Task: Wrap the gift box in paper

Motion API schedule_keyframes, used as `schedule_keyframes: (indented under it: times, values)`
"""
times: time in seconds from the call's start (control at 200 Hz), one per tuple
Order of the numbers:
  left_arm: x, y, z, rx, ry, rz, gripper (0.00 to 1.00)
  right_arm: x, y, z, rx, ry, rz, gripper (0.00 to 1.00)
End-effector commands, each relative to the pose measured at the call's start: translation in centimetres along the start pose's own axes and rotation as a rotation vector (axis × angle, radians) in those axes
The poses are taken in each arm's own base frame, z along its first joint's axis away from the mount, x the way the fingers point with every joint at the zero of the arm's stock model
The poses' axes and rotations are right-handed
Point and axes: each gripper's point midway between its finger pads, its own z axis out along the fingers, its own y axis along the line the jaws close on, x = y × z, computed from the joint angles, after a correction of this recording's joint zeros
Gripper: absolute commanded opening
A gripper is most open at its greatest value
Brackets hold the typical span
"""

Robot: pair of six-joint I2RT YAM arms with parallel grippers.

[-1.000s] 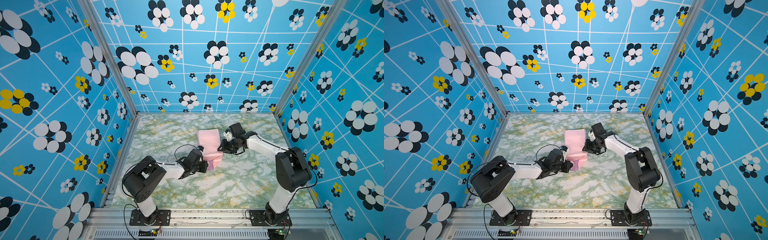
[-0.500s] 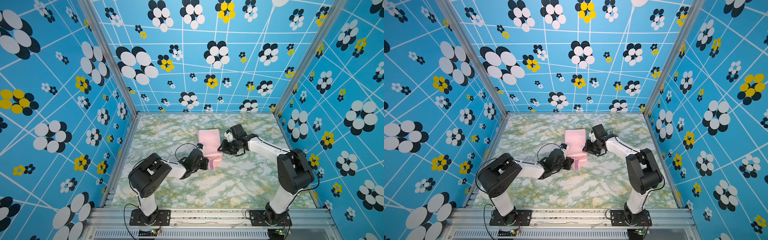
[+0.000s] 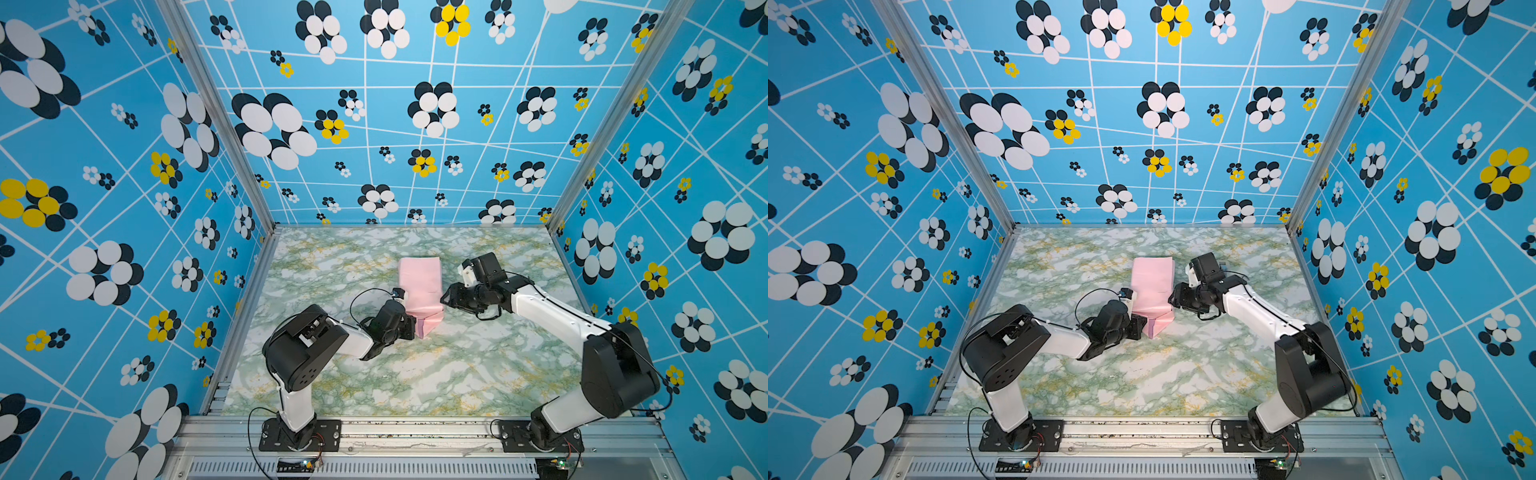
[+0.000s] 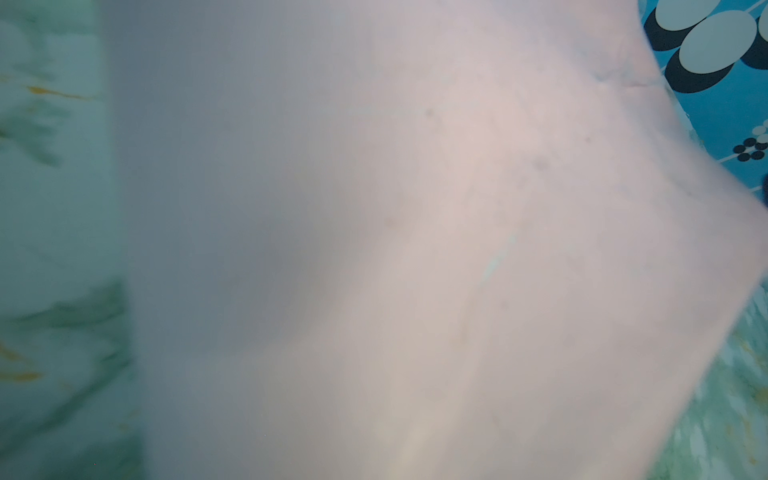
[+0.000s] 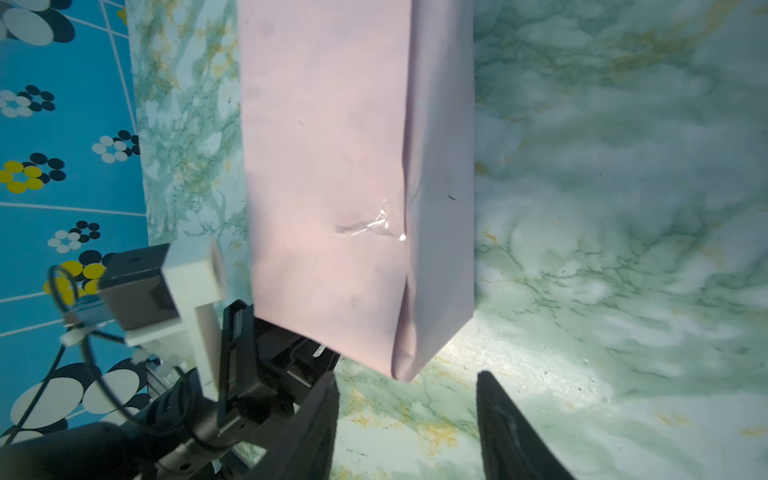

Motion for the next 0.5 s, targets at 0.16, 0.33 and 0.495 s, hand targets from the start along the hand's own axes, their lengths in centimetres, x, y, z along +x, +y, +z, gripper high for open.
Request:
schedule_keyframes:
  times: [0.16,0.33,0.495]
  values:
    - [1.0,0.8,-0.4,-0.026,0.017,0.033,0.20,-1.2,1.8,-2.8,0.156,-0.145,-0.407,0.63]
    - [0.8,0.7,-0.5,-0.025,0.013,0.048,0.20,-2.7,2.5,-0.3,0.204,-0.006,-0.433,0.66]
    - [0.5,0.7,-0.6,-0.030,0.008,0.057,0.22,-2.2,1.2,2.6,0.273,0.097,-0.349,0.68]
